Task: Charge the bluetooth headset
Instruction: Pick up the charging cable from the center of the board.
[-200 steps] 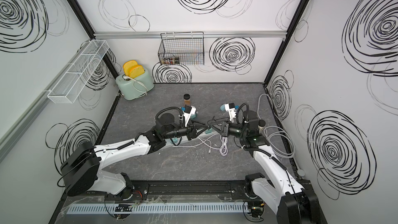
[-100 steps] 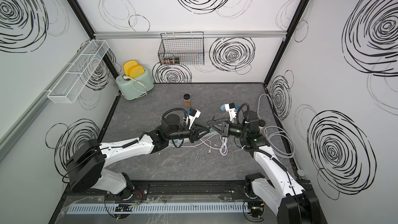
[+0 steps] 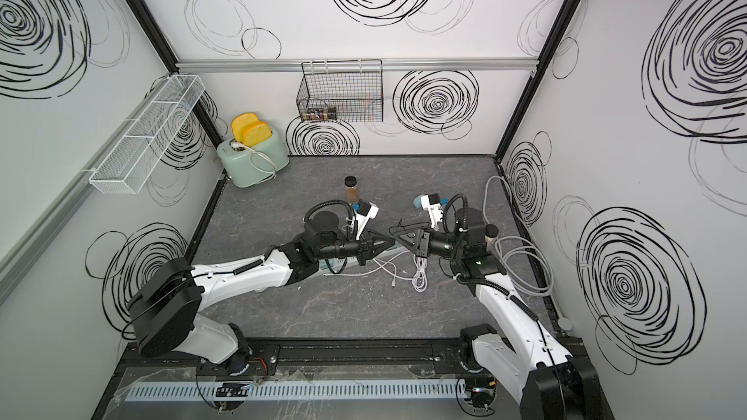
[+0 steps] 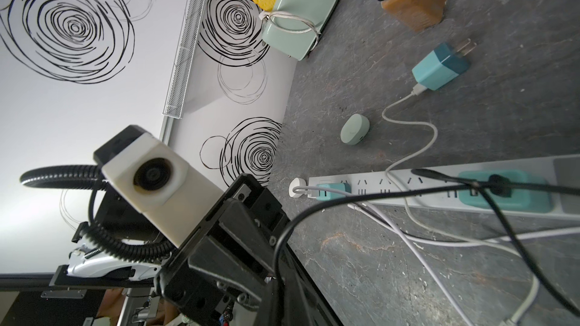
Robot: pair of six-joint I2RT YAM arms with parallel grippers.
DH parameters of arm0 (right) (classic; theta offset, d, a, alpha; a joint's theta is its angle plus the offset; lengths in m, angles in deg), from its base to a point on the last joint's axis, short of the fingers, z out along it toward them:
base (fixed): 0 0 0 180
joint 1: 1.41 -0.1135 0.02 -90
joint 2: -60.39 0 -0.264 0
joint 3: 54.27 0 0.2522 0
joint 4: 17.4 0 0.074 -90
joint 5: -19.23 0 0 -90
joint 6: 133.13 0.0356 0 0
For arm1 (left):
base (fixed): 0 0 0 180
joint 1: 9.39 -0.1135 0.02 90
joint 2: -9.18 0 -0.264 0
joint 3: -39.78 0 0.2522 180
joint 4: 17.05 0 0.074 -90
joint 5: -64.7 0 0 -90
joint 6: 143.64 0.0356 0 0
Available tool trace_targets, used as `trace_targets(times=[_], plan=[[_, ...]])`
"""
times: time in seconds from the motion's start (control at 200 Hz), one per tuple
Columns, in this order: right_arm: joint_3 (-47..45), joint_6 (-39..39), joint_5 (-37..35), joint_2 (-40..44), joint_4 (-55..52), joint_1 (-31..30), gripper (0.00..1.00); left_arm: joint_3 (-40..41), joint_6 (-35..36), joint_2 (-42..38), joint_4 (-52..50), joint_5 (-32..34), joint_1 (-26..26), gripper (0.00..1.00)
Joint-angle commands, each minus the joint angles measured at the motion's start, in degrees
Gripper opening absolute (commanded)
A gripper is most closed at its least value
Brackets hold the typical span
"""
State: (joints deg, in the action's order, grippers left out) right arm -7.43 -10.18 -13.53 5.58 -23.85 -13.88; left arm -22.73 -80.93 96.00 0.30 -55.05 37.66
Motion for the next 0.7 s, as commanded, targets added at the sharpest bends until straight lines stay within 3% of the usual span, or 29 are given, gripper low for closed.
trace_targets(times=[0.0, 0.15, 0.475, 0.696], plan=[[0.30, -1.84, 3.03, -1.36, 1.77, 0.07, 0.19, 0.24, -1.86, 0.36, 7.40, -2.96, -1.80, 0.05], [0.41, -2.54, 7.64, -4.09, 3.88, 0.77, 0.28, 2.32, -4.70, 0.06, 12.52, -6.23, -4.33, 0.05], [1.66, -2.47, 10.70, -4.09, 6.77, 1.56, 0.29, 2.87, -4.04, -0.18, 13.95, -9.31, -5.56, 0.05], [3.11, 0.57, 11.12, -5.07, 9.06, 3.05, 0.36, 3.05, -4.27, 0.05, 14.85, -10.70, -5.74, 0.06]])
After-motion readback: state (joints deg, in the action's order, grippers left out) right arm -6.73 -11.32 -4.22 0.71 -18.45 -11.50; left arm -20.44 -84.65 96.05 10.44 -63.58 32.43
